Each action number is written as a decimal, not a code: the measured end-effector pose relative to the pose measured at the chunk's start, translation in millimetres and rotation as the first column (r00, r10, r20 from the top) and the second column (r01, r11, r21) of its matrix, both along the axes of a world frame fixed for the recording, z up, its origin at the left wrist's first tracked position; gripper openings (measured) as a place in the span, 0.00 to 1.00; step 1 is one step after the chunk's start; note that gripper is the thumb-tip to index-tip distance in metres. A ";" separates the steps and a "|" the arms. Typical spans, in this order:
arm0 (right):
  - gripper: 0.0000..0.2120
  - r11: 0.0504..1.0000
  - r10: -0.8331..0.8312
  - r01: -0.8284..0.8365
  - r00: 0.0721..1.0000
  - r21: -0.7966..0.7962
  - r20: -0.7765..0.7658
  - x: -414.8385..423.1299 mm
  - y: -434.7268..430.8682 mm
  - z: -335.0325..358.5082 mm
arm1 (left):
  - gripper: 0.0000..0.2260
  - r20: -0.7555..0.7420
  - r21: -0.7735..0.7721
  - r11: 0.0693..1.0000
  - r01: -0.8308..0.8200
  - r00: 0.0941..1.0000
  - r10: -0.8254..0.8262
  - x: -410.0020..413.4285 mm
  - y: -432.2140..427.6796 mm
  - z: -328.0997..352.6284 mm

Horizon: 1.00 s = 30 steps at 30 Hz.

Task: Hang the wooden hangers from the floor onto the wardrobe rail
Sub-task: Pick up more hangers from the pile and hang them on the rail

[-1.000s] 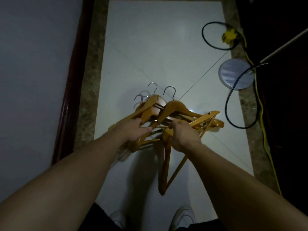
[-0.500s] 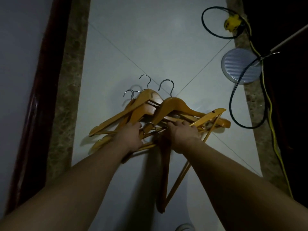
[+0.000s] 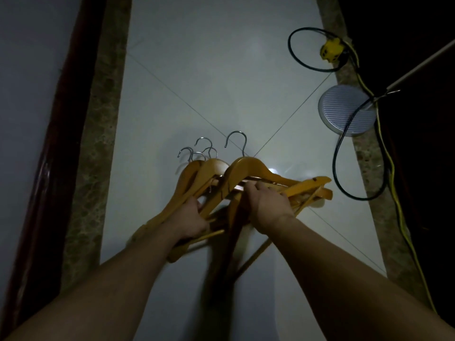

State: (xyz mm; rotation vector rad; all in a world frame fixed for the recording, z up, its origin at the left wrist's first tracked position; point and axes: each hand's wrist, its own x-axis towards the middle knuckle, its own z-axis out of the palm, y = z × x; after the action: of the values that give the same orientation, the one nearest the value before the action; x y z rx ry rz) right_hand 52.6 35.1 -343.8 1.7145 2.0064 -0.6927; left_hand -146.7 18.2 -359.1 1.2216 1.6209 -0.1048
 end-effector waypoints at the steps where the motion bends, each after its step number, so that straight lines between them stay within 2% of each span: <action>1: 0.32 0.999 -0.010 0.010 1.000 0.031 -0.005 1.9 1.6 1.0 | 0.16 0.017 -0.014 1.000 -0.015 1.000 0.015 -1.2 0.1 0.2; 4: 0.26 0.995 -0.067 0.072 0.995 0.074 -0.074 7.3 4.1 1.4 | 0.08 0.094 -0.016 1.000 -0.022 0.995 0.023 -2.1 1.3 1.2; 5: 0.25 0.993 -0.098 0.105 0.990 0.061 -0.103 8.3 4.4 1.9 | 0.10 0.122 -0.027 0.999 -0.033 0.992 0.036 -1.0 1.7 3.7; 8: 0.24 0.989 -0.135 0.142 0.979 0.031 -0.152 7.7 6.5 4.3 | 0.39 0.135 -0.070 0.997 0.021 0.991 -0.012 1.0 4.9 4.3; 9: 0.23 0.992 -0.115 0.122 0.982 0.040 -0.147 6.8 7.4 5.0 | 0.43 0.107 -0.071 0.996 0.057 0.993 -0.049 2.2 4.6 3.3; 12: 0.21 0.992 -0.057 0.071 0.989 0.101 -0.139 5.0 9.7 8.1 | 0.39 -0.008 -0.007 0.990 0.142 0.990 -0.142 5.9 3.8 -2.0; 14: 0.21 0.989 -0.056 0.076 0.987 0.124 -0.153 5.3 10.4 7.9 | 0.34 -0.098 0.046 0.984 0.174 0.981 -0.169 6.8 4.0 -5.1; 16: 0.22 0.987 -0.084 0.105 0.982 0.119 -0.167 4.5 11.4 7.3 | 0.30 -0.125 0.064 0.977 0.203 0.973 -0.194 6.9 4.3 -6.7; 18: 0.26 0.979 -0.157 0.178 0.970 0.102 -0.186 4.7 13.0 6.8 | 0.25 -0.121 0.064 0.972 0.225 0.969 -0.216 7.4 4.1 -4.5; 20: 0.37 0.960 -0.226 0.251 0.956 0.123 -0.186 8.1 15.2 9.1 | 0.22 -0.103 0.060 0.972 0.225 0.970 -0.219 7.0 1.3 -0.5; 23: 0.47 0.952 -0.194 0.212 0.976 0.221 -0.102 23.2 14.7 17.0 | 0.22 -0.034 0.015 0.982 0.190 0.981 -0.189 6.6 -2.3 11.7; 27: 0.52 0.951 -0.213 0.219 0.976 0.217 -0.052 45.6 15.4 46.5 | 0.21 -0.011 0.022 0.977 0.213 0.977 -0.213 7.5 3.8 46.4; 30: 0.53 0.942 -0.240 0.251 0.968 0.222 -0.073 47.3 14.6 83.8 | 0.27 -0.041 0.048 0.962 0.267 0.963 -0.266 7.4 15.2 87.3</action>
State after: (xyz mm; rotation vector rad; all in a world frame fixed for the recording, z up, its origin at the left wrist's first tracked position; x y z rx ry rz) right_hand 99.9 49.7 -260.0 2.1295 1.9867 -0.5998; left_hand -139.3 33.4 -271.7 1.4822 1.4880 -0.2551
